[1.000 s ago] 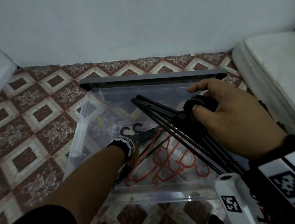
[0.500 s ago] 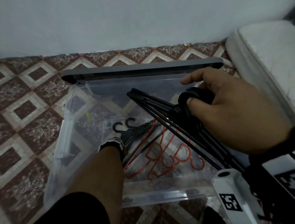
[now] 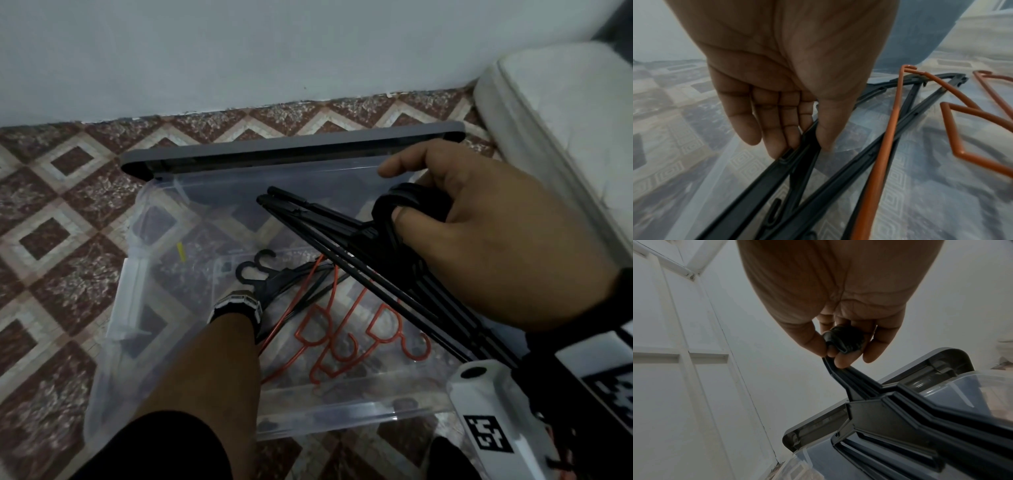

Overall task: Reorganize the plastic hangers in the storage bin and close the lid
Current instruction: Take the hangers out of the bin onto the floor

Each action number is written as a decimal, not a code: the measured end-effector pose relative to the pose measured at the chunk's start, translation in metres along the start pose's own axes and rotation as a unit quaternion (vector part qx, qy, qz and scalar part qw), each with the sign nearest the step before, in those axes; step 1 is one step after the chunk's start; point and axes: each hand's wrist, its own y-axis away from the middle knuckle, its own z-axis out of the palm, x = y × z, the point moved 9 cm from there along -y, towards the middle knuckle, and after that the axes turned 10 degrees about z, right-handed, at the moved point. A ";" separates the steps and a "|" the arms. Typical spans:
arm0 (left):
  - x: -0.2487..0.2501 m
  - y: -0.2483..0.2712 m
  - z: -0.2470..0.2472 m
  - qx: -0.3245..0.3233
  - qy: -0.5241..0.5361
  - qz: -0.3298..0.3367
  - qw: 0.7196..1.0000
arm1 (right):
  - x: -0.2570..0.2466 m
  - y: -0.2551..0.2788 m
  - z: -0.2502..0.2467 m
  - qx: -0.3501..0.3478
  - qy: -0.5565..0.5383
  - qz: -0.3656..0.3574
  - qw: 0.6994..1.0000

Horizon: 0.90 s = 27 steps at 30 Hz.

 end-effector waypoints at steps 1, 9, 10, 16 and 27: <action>0.000 -0.002 0.001 -0.005 0.008 -0.002 1.000 | 0.001 0.000 0.000 0.000 0.000 0.000 1.000; -0.007 0.007 -0.007 0.047 0.087 0.029 0.995 | 0.002 -0.015 -0.009 0.033 -0.009 -0.002 0.999; -0.007 0.013 -0.013 0.061 0.104 0.039 0.992 | 0.001 -0.017 -0.011 0.038 -0.010 -0.003 0.999; 0.005 0.058 -0.053 0.082 0.178 0.093 0.976 | -0.002 -0.015 -0.019 0.053 -0.032 -0.010 0.998; 0.043 0.149 -0.117 0.153 0.072 0.101 0.980 | 0.022 -0.007 -0.052 0.089 -0.048 0.013 0.995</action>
